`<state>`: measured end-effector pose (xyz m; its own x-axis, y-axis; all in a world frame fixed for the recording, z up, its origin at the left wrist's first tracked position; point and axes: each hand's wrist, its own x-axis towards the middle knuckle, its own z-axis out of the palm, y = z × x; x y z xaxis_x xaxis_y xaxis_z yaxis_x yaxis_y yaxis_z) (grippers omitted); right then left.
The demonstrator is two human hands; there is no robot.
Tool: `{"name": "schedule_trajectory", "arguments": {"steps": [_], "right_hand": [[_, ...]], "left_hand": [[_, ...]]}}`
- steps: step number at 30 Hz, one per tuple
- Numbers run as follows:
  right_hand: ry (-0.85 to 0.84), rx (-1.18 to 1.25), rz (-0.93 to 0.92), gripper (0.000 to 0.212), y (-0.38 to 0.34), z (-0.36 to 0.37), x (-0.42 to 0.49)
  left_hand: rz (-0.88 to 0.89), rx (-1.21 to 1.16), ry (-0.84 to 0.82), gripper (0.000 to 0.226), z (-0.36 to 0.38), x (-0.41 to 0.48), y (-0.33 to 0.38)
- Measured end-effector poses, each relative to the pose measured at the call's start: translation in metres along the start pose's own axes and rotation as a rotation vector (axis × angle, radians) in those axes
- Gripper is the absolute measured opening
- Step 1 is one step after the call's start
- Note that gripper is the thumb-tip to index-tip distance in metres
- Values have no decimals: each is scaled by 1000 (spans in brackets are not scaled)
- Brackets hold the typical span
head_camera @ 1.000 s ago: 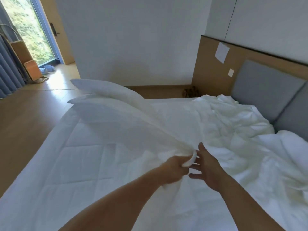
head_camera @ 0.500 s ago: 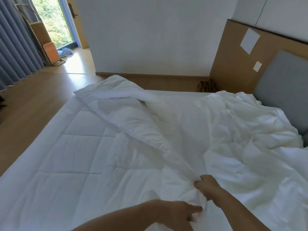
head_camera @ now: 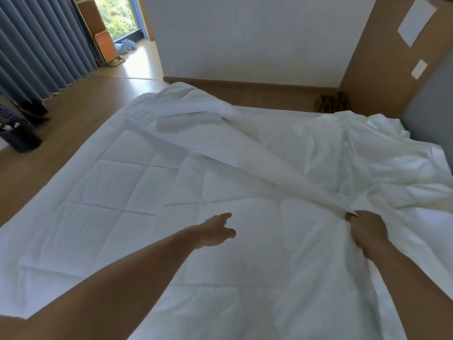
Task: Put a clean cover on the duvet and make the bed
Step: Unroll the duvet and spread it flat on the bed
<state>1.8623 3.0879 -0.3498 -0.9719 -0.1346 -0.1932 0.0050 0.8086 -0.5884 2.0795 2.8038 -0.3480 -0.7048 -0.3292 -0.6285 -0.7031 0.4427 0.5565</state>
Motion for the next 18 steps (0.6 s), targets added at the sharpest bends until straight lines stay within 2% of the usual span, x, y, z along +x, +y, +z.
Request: {"name": "schedule_trajectory", "arguments": {"steps": [3,6,8,10,12,15,18], "right_hand": [[83,-14,99,25,35,-27,13],[83,-145,161,29,60,-14,11],[-66,-259,198,33,67,18,2],[-318,-357,227,31,61,59,-13],[-466,-433,219,43,33,95,-34],[-511,-451,40,64,-47,135,-90],[-571,-361,-121,68,-123,181,-142]], "left_hand": [[-8,1,41,72,8,-3,1],[-37,-10,88,71,2,-10,-14],[-63,-20,113,71,-7,-18,-31],[-98,-32,146,71,-20,-30,-52],[-125,-68,189,71,-36,-44,-80],[-164,-149,253,70,-66,-73,-138],[-215,-239,314,70,-101,-111,-214]]}}
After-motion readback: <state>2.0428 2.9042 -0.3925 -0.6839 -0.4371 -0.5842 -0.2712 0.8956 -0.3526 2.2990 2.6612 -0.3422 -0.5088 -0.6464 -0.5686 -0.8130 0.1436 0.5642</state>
